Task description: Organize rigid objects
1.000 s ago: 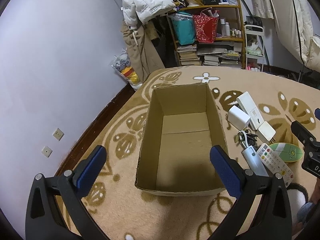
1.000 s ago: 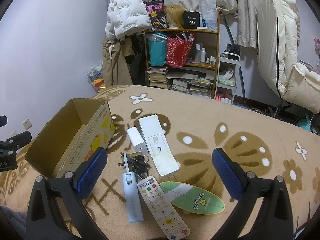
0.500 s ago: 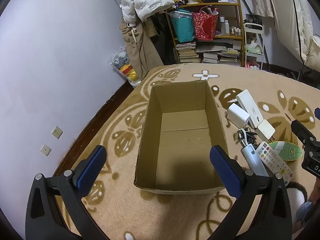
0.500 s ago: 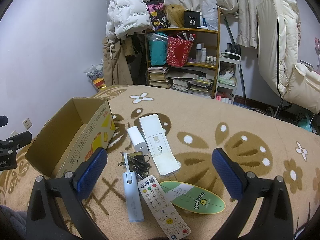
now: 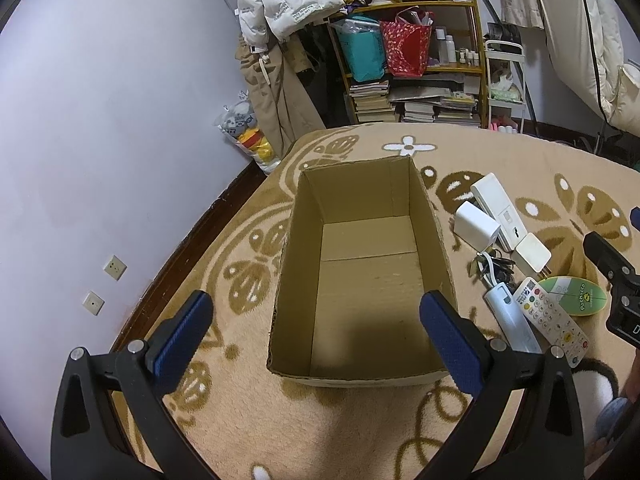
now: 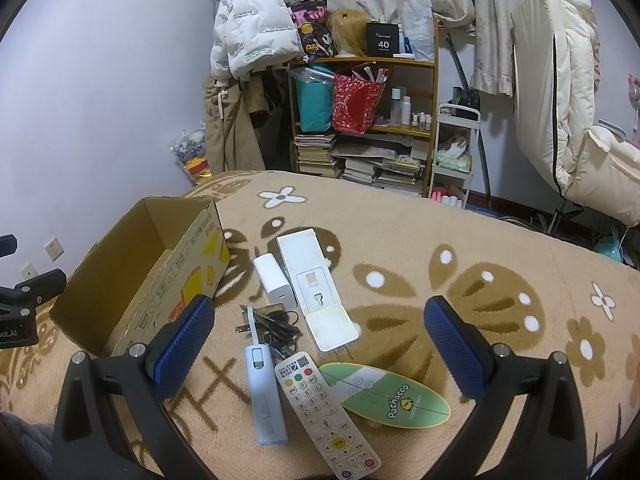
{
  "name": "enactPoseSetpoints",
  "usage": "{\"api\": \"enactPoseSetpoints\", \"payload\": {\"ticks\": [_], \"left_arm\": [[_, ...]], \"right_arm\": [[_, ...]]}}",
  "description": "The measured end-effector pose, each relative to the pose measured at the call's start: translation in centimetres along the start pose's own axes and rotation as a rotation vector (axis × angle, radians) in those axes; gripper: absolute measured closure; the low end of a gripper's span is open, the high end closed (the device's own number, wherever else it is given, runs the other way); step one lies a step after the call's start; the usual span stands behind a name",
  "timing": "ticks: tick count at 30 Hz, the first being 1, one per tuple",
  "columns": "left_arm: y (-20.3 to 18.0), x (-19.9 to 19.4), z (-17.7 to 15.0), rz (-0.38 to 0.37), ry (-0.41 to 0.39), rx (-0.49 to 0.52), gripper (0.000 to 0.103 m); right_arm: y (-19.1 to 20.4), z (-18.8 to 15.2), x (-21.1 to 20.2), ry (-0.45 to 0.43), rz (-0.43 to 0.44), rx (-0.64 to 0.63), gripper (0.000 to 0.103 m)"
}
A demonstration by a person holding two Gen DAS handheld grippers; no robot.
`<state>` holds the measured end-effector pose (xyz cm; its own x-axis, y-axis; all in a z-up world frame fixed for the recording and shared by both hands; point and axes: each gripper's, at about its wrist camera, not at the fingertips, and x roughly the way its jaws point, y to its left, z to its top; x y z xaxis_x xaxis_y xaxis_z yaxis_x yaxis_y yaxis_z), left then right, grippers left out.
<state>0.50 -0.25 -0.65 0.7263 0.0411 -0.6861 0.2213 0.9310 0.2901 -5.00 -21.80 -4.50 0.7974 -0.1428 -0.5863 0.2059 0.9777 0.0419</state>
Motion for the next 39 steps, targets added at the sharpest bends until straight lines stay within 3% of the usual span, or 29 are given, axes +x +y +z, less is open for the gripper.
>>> {"api": "enactPoseSetpoints", "payload": {"ticks": [30,39], "left_arm": [[0.6,0.6,0.5,0.012,0.021,-0.006,0.001],[2.0,3.0,2.0,0.018,0.084,-0.035,0.001]], "right_arm": [[0.1,0.1,0.1,0.006,0.000,0.003,0.000],[0.1,-0.3,1.5,0.042,0.020,-0.001,0.000]]}}
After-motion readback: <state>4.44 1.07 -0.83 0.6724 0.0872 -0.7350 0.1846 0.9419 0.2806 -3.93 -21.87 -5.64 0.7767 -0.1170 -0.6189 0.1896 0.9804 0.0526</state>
